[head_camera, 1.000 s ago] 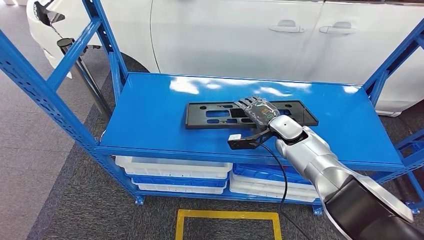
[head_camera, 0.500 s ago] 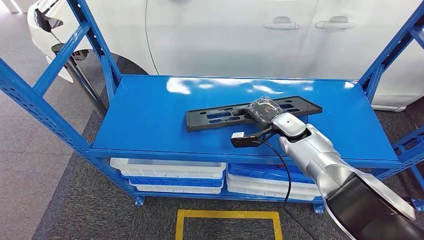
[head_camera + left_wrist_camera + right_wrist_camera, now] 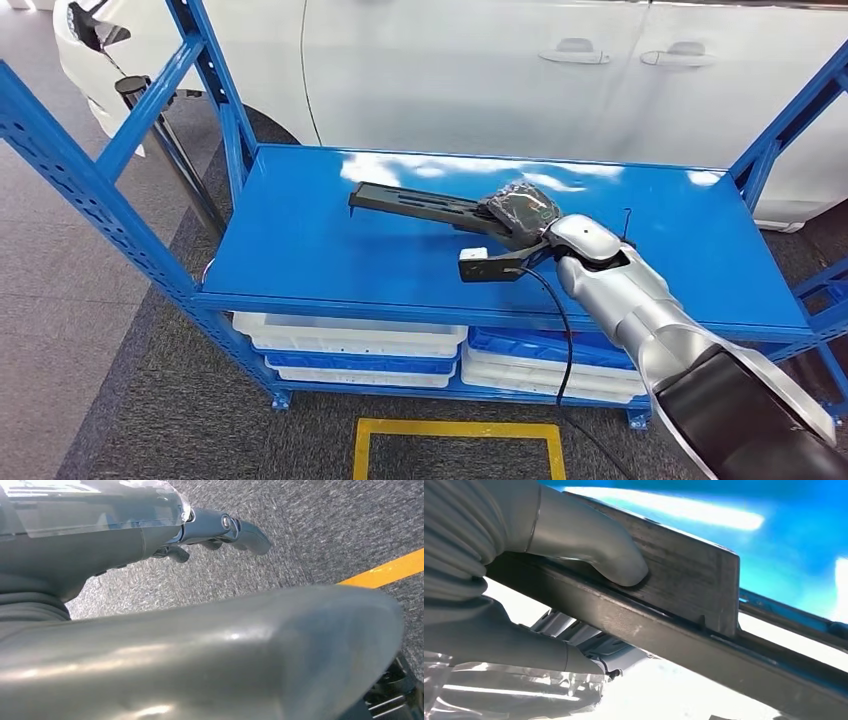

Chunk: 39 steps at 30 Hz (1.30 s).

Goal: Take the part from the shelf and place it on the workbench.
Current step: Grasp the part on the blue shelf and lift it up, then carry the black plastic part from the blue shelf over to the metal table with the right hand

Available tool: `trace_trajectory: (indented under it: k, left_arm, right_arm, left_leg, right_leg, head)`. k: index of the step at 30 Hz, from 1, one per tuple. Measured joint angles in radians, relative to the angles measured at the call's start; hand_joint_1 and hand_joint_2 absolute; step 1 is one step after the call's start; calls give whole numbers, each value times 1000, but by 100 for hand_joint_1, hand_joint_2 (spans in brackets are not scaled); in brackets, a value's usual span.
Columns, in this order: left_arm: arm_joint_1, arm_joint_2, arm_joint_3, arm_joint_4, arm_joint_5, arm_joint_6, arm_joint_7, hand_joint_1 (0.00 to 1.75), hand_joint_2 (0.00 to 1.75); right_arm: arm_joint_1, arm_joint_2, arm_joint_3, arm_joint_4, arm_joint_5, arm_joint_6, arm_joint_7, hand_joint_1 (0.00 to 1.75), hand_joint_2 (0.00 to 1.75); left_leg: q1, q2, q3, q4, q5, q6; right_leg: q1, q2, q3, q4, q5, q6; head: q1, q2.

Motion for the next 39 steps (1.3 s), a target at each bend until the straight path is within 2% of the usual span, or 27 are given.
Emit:
trace_trajectory:
  k: [1, 3, 4, 5, 8, 10, 11, 13, 14, 15, 16, 18, 20, 21, 24, 26, 27, 29, 30, 31, 32, 33, 35, 36, 39]
  left_arm:
    - [1, 0, 0, 0, 1, 0, -1, 0, 0]
    - [0, 0, 0, 0, 3, 1, -2, 0, 0]
    - [0, 0, 0, 0, 4, 1, -3, 0, 0]
    - [-1, 0, 0, 0, 4, 2, -3, 0, 0]
    - [-2, 1, 0, 0, 4, 3, 0, 0, 0]
    - [-2, 2, 0, 0, 3, 3, 2, 0, 0]
    - [-3, 3, 0, 0, 3, 3, 5, 0, 0]
    - [-3, 4, 0, 0, 3, 3, 9, 0, 0]
    - [-3, 5, 0, 0, 3, 3, 11, 0, 0]
    - [-3, 6, 0, 0, 3, 4, 12, 0, 0]
    - [-4, 7, 0, 0, 3, 4, 12, 0, 0]
    - [-4, 8, 0, 0, 3, 5, 13, 0, 0]
    - [-6, 9, 0, 0, 4, 7, 14, 0, 0]
    - [-6, 9, 0, 0, 5, 10, 15, 0, 0]
    - [-7, 9, 1, 0, 12, 20, 16, 0, 0]
    - [-9, 10, 1, 0, 15, 23, 15, 0, 0]
    - [-11, 10, 2, 0, 16, 24, 14, 0, 0]
    - [-12, 12, 2, 0, 18, 29, 11, 0, 87]
    - [-11, 12, 3, 0, 20, 35, 8, 0, 131]
    - [-9, 13, 3, 0, 20, 43, 5, 0, 175]
    - [-8, 14, 3, 0, 20, 52, 0, 0, 175]
    - [-7, 14, 3, 0, 19, 61, -6, 0, 175]
    - [-9, 15, 3, 0, 15, 73, -13, 0, 175]
    - [-11, 15, 3, 0, 12, 77, -15, 0, 175]
    - [-18, 16, 2, 0, 4, 81, -17, 0, 175]
  right_arm:
    - [-1, -6, -15, -29, -38, 28, -19, 174, 175]
    - [-3, -20, -51, -108, -136, 91, -51, 173, 175]
    - [-3, -27, -71, -155, -192, 123, -65, 173, 175]
    - [0, -34, -92, -204, -247, 153, -75, 172, 175]
    - [20, -52, -146, -342, -383, 223, -91, 169, 175]
    - [44, -61, -175, -429, -472, 259, -102, 169, 175]
    - [59, -64, -190, -473, -523, 279, -107, 169, 175]
    - [93, -66, -214, -554, -619, 312, -116, 169, 175]
    - [112, -66, -221, -589, -654, 323, -118, 168, 175]
    - [129, -66, -226, -619, -673, 329, -120, 168, 175]
    - [143, -66, -230, -643, -683, 332, -120, 167, 175]
    - [159, -67, -239, -679, -695, 337, -121, 167, 175]
    - [169, -68, -251, -705, -741, 358, -128, 167, 175]
    - [179, -67, -257, -720, -784, 375, -133, 165, 175]
    - [256, -59, -270, -798, -945, 417, -150, 161, 175]
    - [342, -48, -274, -877, -1015, 420, -164, 161, 175]
    - [392, -41, -275, -921, -1032, 417, -172, 159, 175]
    - [499, -27, -274, -1002, -1036, 407, -185, 158, 175]
    - [555, -19, -273, -1044, -1026, 399, -191, 158, 175]
    - [608, -13, -271, -1086, -1012, 391, -198, 158, 175]
    - [658, -6, -269, -1128, -995, 382, -206, 159, 175]
    - [702, 0, -267, -1167, -978, 374, -214, 158, 175]
    - [780, 13, -261, -1231, -956, 364, -224, 158, 175]
    - [814, 20, -257, -1256, -950, 361, -227, 158, 175]
    - [897, 36, -247, -1319, -943, 357, -232, 159, 175]
  left_leg:
    - [0, -1, 0, 2, -1, -1]
    - [-1, -3, 0, 7, -5, -5]
    - [-3, -3, -1, 10, -7, -9]
    - [-4, -3, -3, 11, -8, -13]
    - [-5, -3, -6, 11, -10, -27]
    - [-4, -1, -17, 41, -34, -37]
    - [-3, -1, -37, 86, -62, -41]
    - [-1, 0, -97, 223, -125, -47]
    - [0, 0, -123, 278, -142, -48]
    - [0, 0, -135, 299, -140, -48]
    - [0, 0, -127, 279, -118, -47]
    - [0, 0, -67, 148, -49, -41]
    - [-4, 0, -15, 36, -12, -34]
    - [-5, -1, -6, 15, -10, -30]
    - [-3, -4, 0, 4, -7, -18]
    - [1, -4, 7, -6, -3, -8]
    - [2, -4, 8, -8, -3, -5]
    - [2, -5, 9, -7, -4, -2]
    - [2, -6, 9, -7, -5, -2]
    - [2, -8, 9, -6, -7, -3]
    - [2, -9, 9, -5, -8, -5]
    - [2, -10, 10, -3, -11, -8]
    - [-2, -10, 11, 2, -17, -18]
    - [-3, -10, 12, 3, -19, -23]
    - [-2, -9, 15, 3, -24, -40]
  right_leg:
    - [0, 0, 15, -34, 27, -2]
    - [0, 0, 80, -173, 97, -8]
    - [3, 1, 106, -233, 118, -13]
    - [5, 1, 121, -269, 127, -18]
    - [8, 1, 126, -286, 127, -35]
    - [4, -1, 130, -293, 130, -47]
    - [3, -1, 132, -296, 131, -53]
    - [4, -1, 133, -296, 129, -60]
    - [5, 0, 134, -295, 129, -61]
    - [5, 1, 135, -295, 128, -61]
    - [5, 2, 136, -294, 126, -61]
    - [5, 3, 140, -291, 122, -57]
    - [8, 4, 138, -287, 119, -49]
    - [10, 4, 137, -287, 119, -44]
    - [11, 2, 140, -288, 115, -28]
    - [9, 2, 118, -234, 77, -18]
    - [6, 2, 91, -175, 44, -13]
    - [2, 2, 27, -41, -12, -7]
    - [1, 1, 8, -7, -17, -5]
    - [-1, 1, 9, -12, -3, -5]
    - [-2, 1, 30, -59, 26, -6]
    - [-2, 0, 66, -133, 62, -8]
    - [2, -1, 127, -255, 106, -18]
    - [5, 0, 140, -281, 112, -25]
    - [7, 1, 142, -289, 113, -45]
  head:
    - [0, 0]
    - [0, 0]
    - [0, 0]
    - [0, 0]
    - [0, 0]
    - [0, 0]
    - [0, 0]
    - [0, 0]
    - [0, 0]
    - [0, 0]
    - [0, 0]
    - [0, 0]
    - [0, 0]
    - [0, 0]
    - [0, 0]
    - [0, 0]
    - [0, 0]
    - [0, 0]
    - [0, 0]
    - [0, 0]
    - [0, 0]
    - [0, 0]
    - [0, 0]
    - [0, 0]
    - [0, 0]
